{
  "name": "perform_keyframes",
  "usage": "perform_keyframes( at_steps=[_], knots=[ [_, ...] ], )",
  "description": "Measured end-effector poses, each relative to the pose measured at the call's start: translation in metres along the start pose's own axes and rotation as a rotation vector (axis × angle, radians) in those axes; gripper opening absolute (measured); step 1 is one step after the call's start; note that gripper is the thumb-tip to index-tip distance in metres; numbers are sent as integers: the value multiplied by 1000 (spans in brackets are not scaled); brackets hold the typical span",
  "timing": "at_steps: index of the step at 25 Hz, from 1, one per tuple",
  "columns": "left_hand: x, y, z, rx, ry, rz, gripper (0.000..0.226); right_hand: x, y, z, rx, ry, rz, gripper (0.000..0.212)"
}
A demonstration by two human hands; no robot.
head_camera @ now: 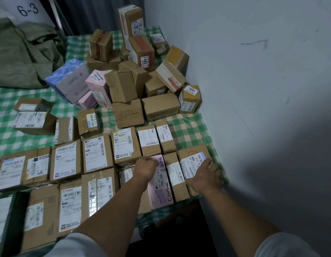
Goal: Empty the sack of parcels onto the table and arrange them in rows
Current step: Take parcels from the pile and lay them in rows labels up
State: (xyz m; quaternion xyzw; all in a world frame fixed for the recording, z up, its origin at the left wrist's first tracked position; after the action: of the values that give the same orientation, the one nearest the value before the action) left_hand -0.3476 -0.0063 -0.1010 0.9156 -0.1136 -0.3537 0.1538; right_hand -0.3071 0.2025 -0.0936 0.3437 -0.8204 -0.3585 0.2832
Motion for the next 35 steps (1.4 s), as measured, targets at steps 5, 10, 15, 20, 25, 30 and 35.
perform_keyframes(
  at_steps=[5,10,15,20,25,30,35],
  knots=[
    [1,2,1,12,-6,-11,16,-1,-1,-1,2,4,19,139],
    [-5,7,0,18,-31,-12,16,3,11,-3,-17,11,-19,134],
    [-23,18,-5,27,-84,-45,9,17,32,-9,-41,33,-20,105],
    [-54,42,-7,5,-167,-45,6,49,61,-15,-83,69,-31,85],
    [-86,69,0,12,-205,-125,11,94,78,-18,-119,127,-8,85],
    [-107,95,13,-8,-208,-149,8,149,100,-6,-134,197,8,83],
    [-123,116,42,-105,-179,-160,21,198,108,31,-106,306,-22,77]
  ],
)
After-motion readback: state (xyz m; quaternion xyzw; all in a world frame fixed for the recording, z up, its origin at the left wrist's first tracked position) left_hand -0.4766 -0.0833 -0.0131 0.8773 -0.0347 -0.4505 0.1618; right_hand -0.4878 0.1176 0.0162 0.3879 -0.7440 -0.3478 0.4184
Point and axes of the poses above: each hand's wrist, its own z-axis towards the middle knuckle, its own y-axis out of the back of the hand, x = y × z, the point moved 2 cm from there along z, towards the middle knuckle, and after that the axes turned 8 degrees about z, right-handed, at the moved point
